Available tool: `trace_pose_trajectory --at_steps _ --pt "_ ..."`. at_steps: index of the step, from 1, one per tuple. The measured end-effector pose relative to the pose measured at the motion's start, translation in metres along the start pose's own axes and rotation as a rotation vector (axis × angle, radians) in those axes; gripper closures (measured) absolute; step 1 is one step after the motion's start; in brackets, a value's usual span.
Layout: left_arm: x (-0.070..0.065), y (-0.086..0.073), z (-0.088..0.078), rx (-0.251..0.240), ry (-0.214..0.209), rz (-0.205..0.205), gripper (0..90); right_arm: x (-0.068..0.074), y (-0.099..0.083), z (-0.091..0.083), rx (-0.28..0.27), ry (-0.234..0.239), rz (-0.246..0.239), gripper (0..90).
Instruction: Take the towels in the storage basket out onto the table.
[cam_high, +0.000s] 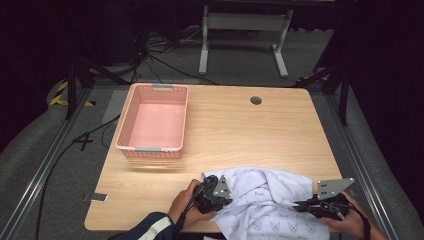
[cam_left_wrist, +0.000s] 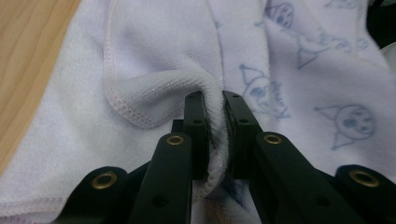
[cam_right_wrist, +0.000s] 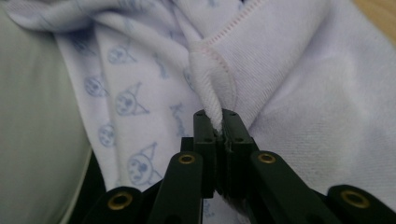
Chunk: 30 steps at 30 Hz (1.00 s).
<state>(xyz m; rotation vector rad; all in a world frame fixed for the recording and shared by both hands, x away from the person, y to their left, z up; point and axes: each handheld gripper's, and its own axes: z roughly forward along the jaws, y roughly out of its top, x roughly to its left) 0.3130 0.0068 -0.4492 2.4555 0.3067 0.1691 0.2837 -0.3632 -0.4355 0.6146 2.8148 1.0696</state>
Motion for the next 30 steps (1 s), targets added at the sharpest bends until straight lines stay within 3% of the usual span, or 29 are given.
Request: trace_pose_trajectory --at_steps 1,4,7,8,12,13,14,16,21,27,29,30 --pt "0.001 -0.001 0.004 0.027 0.021 0.007 81.6 -0.001 -0.001 0.002 0.003 -0.002 0.003 86.8" --pt "0.010 -0.002 0.007 0.020 0.018 -0.002 82.1 -0.004 -0.001 0.007 0.026 -0.034 0.002 86.8" --pt "0.020 0.004 0.011 0.045 0.085 0.013 82.7 -0.011 0.001 0.011 0.024 -0.054 0.021 86.8" --pt "0.025 0.006 0.013 0.046 0.097 -0.004 82.8 -0.014 0.003 0.012 0.023 -0.067 0.025 86.8" --pt "0.049 0.018 0.024 0.068 0.203 -0.004 83.3 -0.029 0.011 0.019 0.018 -0.123 0.050 86.9" --pt "0.058 0.023 0.027 0.072 0.219 -0.014 83.4 -0.034 0.014 0.021 0.018 -0.136 0.051 86.9" --pt "0.058 0.023 0.027 0.072 0.219 -0.014 83.6 -0.040 0.017 0.023 0.019 -0.158 0.051 86.9" --pt "0.077 0.032 0.037 0.075 0.275 -0.026 83.8 -0.048 0.023 0.027 0.021 -0.183 0.057 86.9" --pt "0.112 0.045 0.049 0.095 0.341 -0.066 84.0 -0.075 0.041 0.038 0.033 -0.247 0.065 86.8" --pt "0.154 0.059 0.059 0.154 0.444 -0.098 83.8 -0.106 0.060 0.043 -0.018 -0.282 0.091 86.3" --pt "0.157 0.061 0.059 0.136 0.450 -0.120 83.8 -0.116 0.066 0.041 -0.043 -0.312 0.110 86.5" --pt "0.157 0.063 0.056 0.095 0.446 -0.137 83.8 -0.120 0.069 0.038 -0.070 -0.322 0.121 86.5"
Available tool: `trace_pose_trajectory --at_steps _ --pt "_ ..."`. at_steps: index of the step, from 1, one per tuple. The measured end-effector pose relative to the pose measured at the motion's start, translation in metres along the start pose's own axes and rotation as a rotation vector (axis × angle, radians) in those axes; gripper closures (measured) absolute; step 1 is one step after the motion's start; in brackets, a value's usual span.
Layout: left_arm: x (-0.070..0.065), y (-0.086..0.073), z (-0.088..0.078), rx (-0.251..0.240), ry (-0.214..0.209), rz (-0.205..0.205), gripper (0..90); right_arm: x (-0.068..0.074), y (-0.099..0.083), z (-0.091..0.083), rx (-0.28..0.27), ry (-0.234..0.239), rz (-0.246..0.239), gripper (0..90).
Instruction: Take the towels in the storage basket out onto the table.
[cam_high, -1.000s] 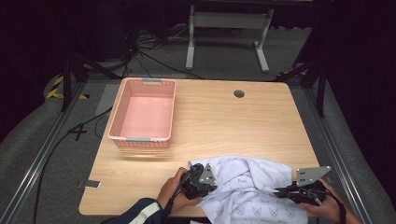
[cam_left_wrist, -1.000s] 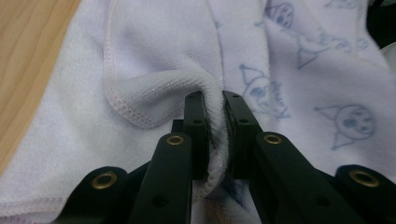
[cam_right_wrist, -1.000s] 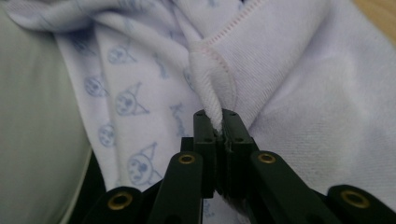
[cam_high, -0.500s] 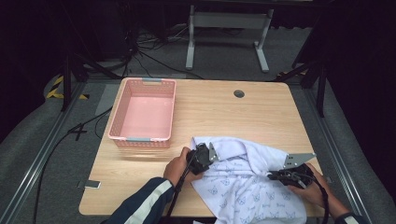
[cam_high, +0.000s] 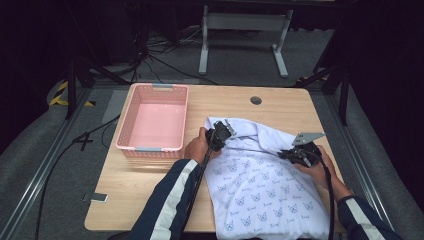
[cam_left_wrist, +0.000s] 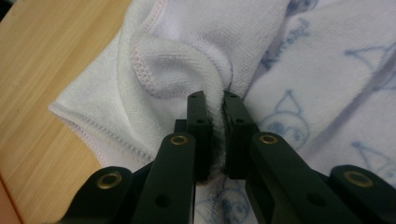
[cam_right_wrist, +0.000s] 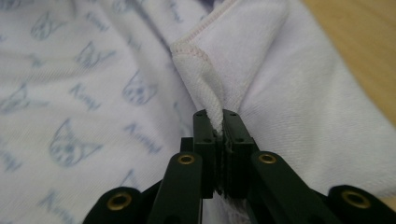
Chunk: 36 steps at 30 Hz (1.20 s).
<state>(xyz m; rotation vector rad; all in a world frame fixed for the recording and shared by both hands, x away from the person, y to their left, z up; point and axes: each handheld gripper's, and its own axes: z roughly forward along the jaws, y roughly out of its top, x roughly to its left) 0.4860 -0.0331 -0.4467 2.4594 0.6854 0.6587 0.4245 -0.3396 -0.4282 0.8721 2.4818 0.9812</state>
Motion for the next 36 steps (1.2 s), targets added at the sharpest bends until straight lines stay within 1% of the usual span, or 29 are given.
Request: trace_pose_trajectory --at_steps 2,5,6,7,8,9,10,12,13,14,15,16,17,18,19,20,21,22,23,24,25,27,29,30,31,32,33,34,36 --pt "0.001 0.002 -0.015 -0.091 -0.029 -0.042 83.8 -0.005 0.005 -0.008 -0.056 -0.004 0.020 86.6" --pt "0.002 0.007 -0.051 -0.215 -0.037 -0.057 83.7 -0.006 0.009 -0.031 -0.131 -0.020 0.023 86.7" --pt "0.004 0.008 -0.065 -0.253 -0.048 -0.057 83.7 -0.007 0.010 -0.039 -0.155 -0.022 0.025 86.7" --pt "0.005 0.009 -0.079 -0.306 -0.071 -0.073 83.7 -0.008 0.010 -0.047 -0.179 -0.016 0.036 86.7" --pt "0.004 0.009 -0.096 -0.345 -0.078 -0.070 83.7 -0.008 0.009 -0.055 -0.204 -0.014 0.037 86.7" --pt "0.003 0.008 -0.105 -0.368 -0.086 -0.062 83.6 -0.007 0.008 -0.066 -0.225 0.008 0.036 86.7" --pt "0.000 0.005 -0.119 -0.412 -0.116 -0.054 83.6 -0.006 0.007 -0.072 -0.236 0.020 0.027 86.7" --pt "-0.010 -0.004 -0.136 -0.452 -0.144 -0.043 83.5 -0.001 0.003 -0.088 -0.258 0.047 -0.001 86.7" --pt "-0.019 -0.011 -0.144 -0.469 -0.184 -0.022 83.5 0.001 0.000 -0.096 -0.262 0.073 -0.014 86.7" --pt "-0.027 -0.018 -0.149 -0.465 -0.208 0.001 83.5 0.006 -0.005 -0.104 -0.266 0.096 -0.028 86.6" --pt "-0.035 -0.023 -0.151 -0.468 -0.234 0.006 83.4 0.010 -0.010 -0.110 -0.265 0.114 -0.043 86.6" --pt "-0.047 -0.032 -0.153 -0.466 -0.277 0.025 83.4 0.013 -0.013 -0.114 -0.256 0.134 -0.055 86.6" --pt "-0.054 -0.037 -0.154 -0.458 -0.302 0.034 83.3 0.019 -0.019 -0.119 -0.241 0.159 -0.074 86.6" --pt "-0.064 -0.044 -0.154 -0.443 -0.339 0.040 83.3 0.022 -0.023 -0.121 -0.227 0.165 -0.086 86.6" --pt "-0.076 -0.051 -0.153 -0.415 -0.377 0.068 83.2 0.027 -0.029 -0.122 -0.207 0.177 -0.097 86.6" --pt "-0.083 -0.056 -0.151 -0.406 -0.401 0.073 83.2 0.034 -0.036 -0.124 -0.180 0.202 -0.109 86.6" --pt "-0.093 -0.062 -0.149 -0.387 -0.446 0.077 83.2 0.038 -0.040 -0.124 -0.162 0.213 -0.121 86.6" --pt "-0.102 -0.067 -0.145 -0.358 -0.481 0.096 83.1 0.043 -0.046 -0.123 -0.140 0.228 -0.126 86.6" --pt "-0.111 -0.072 -0.142 -0.318 -0.504 0.116 83.1 0.047 -0.052 -0.122 -0.109 0.244 -0.144 86.6" --pt "-0.119 -0.077 -0.138 -0.273 -0.514 0.137 83.0 0.053 -0.058 -0.120 -0.074 0.262 -0.162 86.6" --pt "-0.126 -0.081 -0.134 -0.237 -0.512 0.151 83.0 0.058 -0.064 -0.116 -0.042 0.279 -0.169 86.6" --pt "-0.134 -0.087 -0.123 -0.163 -0.501 0.163 83.0 0.064 -0.074 -0.108 0.007 0.305 -0.173 86.6" --pt "-0.133 -0.089 -0.115 -0.107 -0.451 0.191 83.1 0.067 -0.082 -0.095 0.070 0.306 -0.172 86.6" --pt "-0.132 -0.091 -0.110 -0.094 -0.429 0.193 83.2 0.068 -0.084 -0.091 0.095 0.293 -0.178 86.6" --pt "-0.132 -0.091 -0.110 -0.094 -0.429 0.193 83.5 0.068 -0.086 -0.085 0.116 0.282 -0.176 86.6" --pt "-0.123 -0.091 -0.106 -0.087 -0.426 0.155 83.6 0.067 -0.088 -0.081 0.131 0.276 -0.169 86.6" --pt "-0.119 -0.089 -0.105 -0.074 -0.385 0.162 83.7 0.066 -0.089 -0.077 0.138 0.265 -0.168 86.6" --pt "-0.116 -0.089 -0.103 -0.071 -0.373 0.161 83.7 0.063 -0.089 -0.074 0.133 0.261 -0.154 86.7" --pt "-0.104 -0.088 -0.097 -0.073 -0.356 0.133 83.9 0.058 -0.088 -0.071 0.116 0.238 -0.129 86.8"
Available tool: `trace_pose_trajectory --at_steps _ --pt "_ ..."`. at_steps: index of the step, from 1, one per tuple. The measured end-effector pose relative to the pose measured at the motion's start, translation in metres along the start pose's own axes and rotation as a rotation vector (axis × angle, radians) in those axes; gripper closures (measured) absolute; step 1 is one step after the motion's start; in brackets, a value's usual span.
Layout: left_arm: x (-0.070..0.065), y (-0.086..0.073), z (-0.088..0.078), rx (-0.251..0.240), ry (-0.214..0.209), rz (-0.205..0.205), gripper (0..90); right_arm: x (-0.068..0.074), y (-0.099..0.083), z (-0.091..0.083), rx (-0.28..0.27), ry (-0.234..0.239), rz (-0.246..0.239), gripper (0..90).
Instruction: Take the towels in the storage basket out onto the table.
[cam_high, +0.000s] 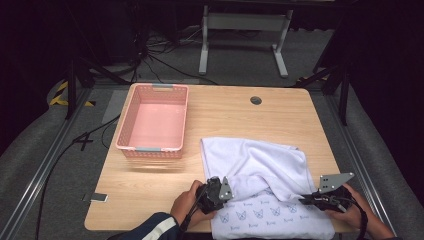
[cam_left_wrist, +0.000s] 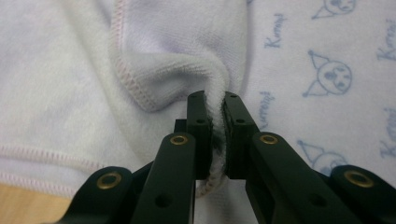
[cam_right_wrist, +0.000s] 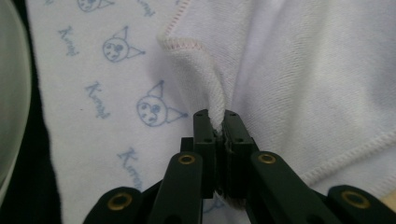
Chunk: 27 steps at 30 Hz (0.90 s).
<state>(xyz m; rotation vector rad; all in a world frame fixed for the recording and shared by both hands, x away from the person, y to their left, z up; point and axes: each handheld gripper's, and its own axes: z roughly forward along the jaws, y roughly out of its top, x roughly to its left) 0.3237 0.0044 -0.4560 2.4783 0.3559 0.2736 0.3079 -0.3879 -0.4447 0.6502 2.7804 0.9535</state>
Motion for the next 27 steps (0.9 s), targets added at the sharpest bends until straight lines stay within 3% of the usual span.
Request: trace_pose_trajectory --at_steps 2,4,8,12,15,17,18,20,23,24,25,27 --pt "0.014 0.002 0.004 0.001 0.067 -0.020 84.0 -0.007 0.002 0.003 -0.013 -0.032 0.034 87.0" --pt "0.029 0.006 0.009 0.008 0.081 -0.043 84.0 -0.018 0.006 0.007 -0.027 -0.074 0.058 87.0" --pt "0.057 0.019 0.022 0.025 0.137 -0.053 84.1 -0.036 0.019 0.017 -0.023 -0.151 0.061 87.1" --pt "0.080 0.029 0.030 0.040 0.160 -0.098 84.0 -0.057 0.028 0.024 -0.033 -0.177 0.088 87.1" --pt "0.091 0.035 0.030 0.030 0.151 -0.102 83.9 -0.069 0.036 0.026 -0.030 -0.184 0.107 86.8" --pt "0.102 0.045 0.017 -0.047 0.140 -0.141 83.9 -0.078 0.044 0.020 -0.060 -0.194 0.122 86.8" --pt "0.107 0.053 0.007 -0.090 0.152 -0.152 83.9 -0.083 0.049 0.013 -0.104 -0.190 0.130 86.8" --pt "0.119 0.071 -0.018 -0.142 0.190 -0.146 83.8 -0.094 0.064 -0.006 -0.188 -0.216 0.147 86.8" --pt "0.138 0.095 -0.060 -0.240 0.267 -0.179 83.8 -0.106 0.090 -0.037 -0.271 -0.294 0.146 86.9" --pt "0.138 0.095 -0.060 -0.240 0.267 -0.179 83.7 -0.106 0.090 -0.037 -0.271 -0.294 0.146 86.9" --pt "0.144 0.104 -0.085 -0.309 0.289 -0.180 83.7 -0.109 0.106 -0.059 -0.314 -0.344 0.127 86.9" --pt "0.142 0.108 -0.103 -0.363 0.302 -0.169 83.7 -0.106 0.113 -0.074 -0.363 -0.349 0.115 86.9"
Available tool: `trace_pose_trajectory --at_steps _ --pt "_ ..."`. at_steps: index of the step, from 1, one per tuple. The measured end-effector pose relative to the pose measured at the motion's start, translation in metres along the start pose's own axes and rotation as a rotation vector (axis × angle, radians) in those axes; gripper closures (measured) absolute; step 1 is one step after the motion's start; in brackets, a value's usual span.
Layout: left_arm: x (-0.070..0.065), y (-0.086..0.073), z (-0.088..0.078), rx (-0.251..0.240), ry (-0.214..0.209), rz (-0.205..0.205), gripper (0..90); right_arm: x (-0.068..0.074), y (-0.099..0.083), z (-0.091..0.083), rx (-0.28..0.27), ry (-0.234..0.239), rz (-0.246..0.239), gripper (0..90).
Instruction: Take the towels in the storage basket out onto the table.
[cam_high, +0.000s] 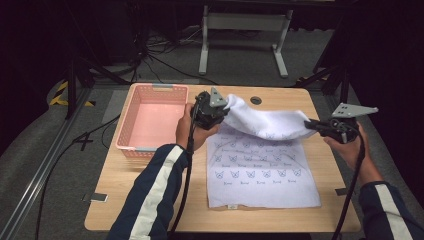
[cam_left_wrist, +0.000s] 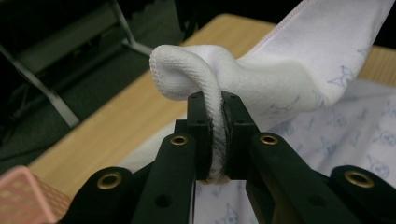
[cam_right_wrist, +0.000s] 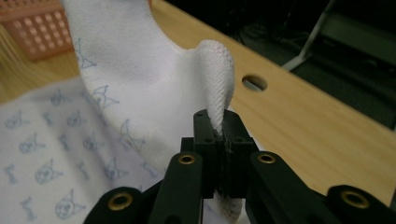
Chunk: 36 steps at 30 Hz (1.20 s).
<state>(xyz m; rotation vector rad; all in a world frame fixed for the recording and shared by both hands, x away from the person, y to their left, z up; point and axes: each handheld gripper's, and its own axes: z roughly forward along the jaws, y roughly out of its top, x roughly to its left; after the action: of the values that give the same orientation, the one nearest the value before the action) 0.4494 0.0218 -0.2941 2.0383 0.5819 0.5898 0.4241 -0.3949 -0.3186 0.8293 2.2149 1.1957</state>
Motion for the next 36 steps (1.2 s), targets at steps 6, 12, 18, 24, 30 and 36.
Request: trace_pose_trajectory --at_steps 6,12,18,24,30,36 --pt "-0.025 -0.013 -0.035 -0.071 -0.108 0.060 83.3 0.017 0.001 -0.039 -0.078 0.078 -0.061 86.7" --pt "-0.072 -0.064 -0.046 -0.011 -0.277 0.149 82.9 0.045 -0.034 -0.062 -0.032 0.189 -0.134 86.7" --pt "-0.115 -0.142 -0.034 0.210 -0.378 0.211 82.7 0.071 -0.107 -0.067 0.146 0.309 -0.135 86.7" --pt "-0.125 -0.166 -0.016 0.318 -0.380 0.280 81.2 0.083 -0.145 -0.043 0.292 0.337 -0.143 85.4" --pt "-0.118 -0.168 -0.018 0.297 -0.378 0.248 79.4 0.086 -0.155 -0.037 0.304 0.357 -0.127 82.5" --pt "-0.094 -0.139 -0.021 0.199 -0.265 0.210 81.7 0.073 -0.136 -0.040 0.191 0.218 -0.131 86.6"
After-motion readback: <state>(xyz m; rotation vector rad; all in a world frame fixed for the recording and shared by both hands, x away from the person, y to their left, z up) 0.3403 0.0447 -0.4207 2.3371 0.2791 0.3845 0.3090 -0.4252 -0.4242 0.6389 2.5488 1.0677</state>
